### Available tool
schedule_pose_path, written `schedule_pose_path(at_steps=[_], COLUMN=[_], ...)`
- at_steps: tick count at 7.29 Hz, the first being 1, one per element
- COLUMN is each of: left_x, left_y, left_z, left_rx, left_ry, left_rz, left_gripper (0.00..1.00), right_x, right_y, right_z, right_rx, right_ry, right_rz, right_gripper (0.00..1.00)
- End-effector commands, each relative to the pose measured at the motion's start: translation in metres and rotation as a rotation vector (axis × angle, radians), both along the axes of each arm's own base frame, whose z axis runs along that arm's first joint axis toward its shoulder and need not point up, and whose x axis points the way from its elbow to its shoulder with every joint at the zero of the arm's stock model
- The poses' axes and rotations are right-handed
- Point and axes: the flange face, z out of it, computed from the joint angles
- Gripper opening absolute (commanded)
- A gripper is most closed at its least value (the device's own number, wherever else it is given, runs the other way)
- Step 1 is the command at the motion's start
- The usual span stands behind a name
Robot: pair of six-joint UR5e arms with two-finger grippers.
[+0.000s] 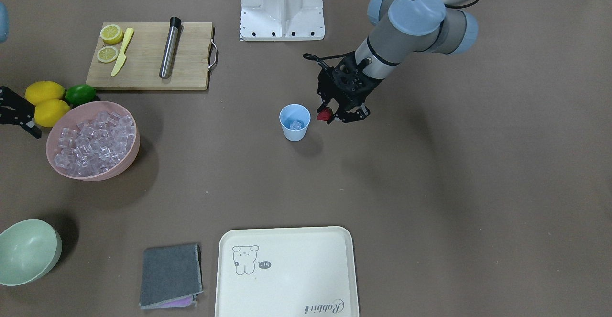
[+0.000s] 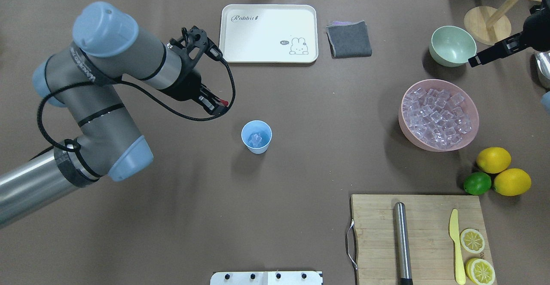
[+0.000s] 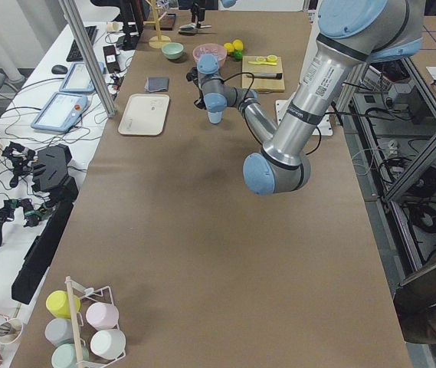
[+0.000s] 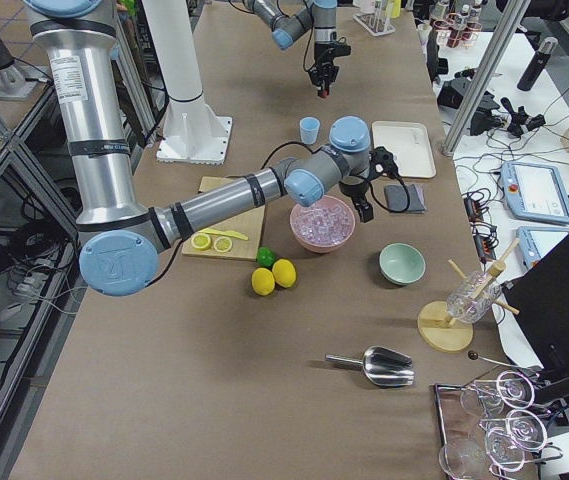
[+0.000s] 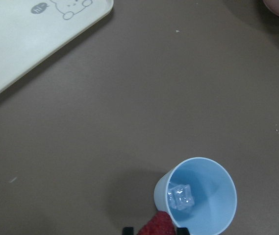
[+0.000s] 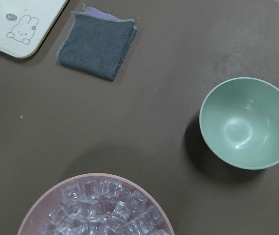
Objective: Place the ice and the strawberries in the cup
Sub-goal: 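Carry the strawberry with the left gripper over to the light-blue cup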
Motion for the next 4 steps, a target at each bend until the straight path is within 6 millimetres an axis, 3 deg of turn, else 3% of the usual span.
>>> schedule_pose_path(at_steps=[1, 4], left_x=[0.036, 0.049], left_y=[0.029, 0.038], left_z=[-0.012, -0.016], left_rx=[0.013, 0.024], left_ry=[0.006, 0.005], left_rz=[-0.019, -0.013], left_gripper=[0.00, 0.00], right_x=[0.001, 0.001], right_y=[0.003, 0.003], right_z=[0.007, 0.007], right_rx=[-0.010, -0.011], right_ry=[0.004, 0.005], right_rz=[-0.001, 0.001], right_gripper=[1.00, 1.00])
